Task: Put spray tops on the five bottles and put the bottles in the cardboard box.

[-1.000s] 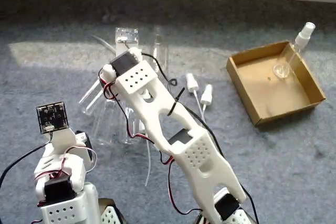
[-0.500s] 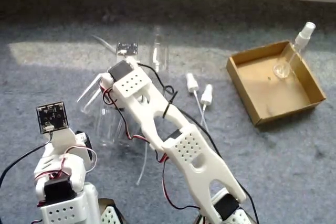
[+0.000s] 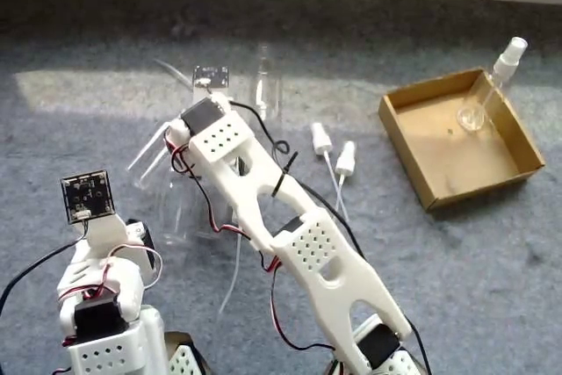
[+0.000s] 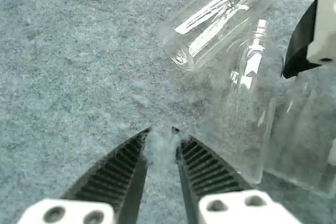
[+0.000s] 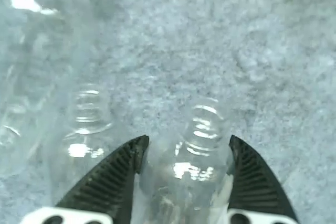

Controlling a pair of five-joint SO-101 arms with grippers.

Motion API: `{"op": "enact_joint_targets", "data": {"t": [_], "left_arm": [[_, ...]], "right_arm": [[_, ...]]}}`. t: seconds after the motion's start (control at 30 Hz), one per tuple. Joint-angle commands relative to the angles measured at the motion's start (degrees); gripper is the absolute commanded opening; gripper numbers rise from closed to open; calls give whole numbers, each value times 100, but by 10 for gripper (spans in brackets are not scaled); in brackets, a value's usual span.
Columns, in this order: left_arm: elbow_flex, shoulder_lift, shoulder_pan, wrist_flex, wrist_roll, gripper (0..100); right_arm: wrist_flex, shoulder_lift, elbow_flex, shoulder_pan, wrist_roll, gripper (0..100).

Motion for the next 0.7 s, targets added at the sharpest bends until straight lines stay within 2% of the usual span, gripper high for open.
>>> {"op": "enact_joint_targets", "data": {"t": [0.0,0.17,0.33,0.5,0.67], "left_arm": [[-31,22,-22,-114,-53,18],[-31,22,-22,-114,-53,18],[-31,22,-22,-114,-53,18],[-31,22,-22,-114,-53,18],[-31,22,-22,-114,-53,18]], "right_arm": [[163,-163,-752,-4,-9,166],[435,-171,-1481,233,914,166],[743,-189,-2176,673,1433,166],[743,-198,-2325,1059,2295,166],[752,-251,-2360,1429,2567,166]]}}
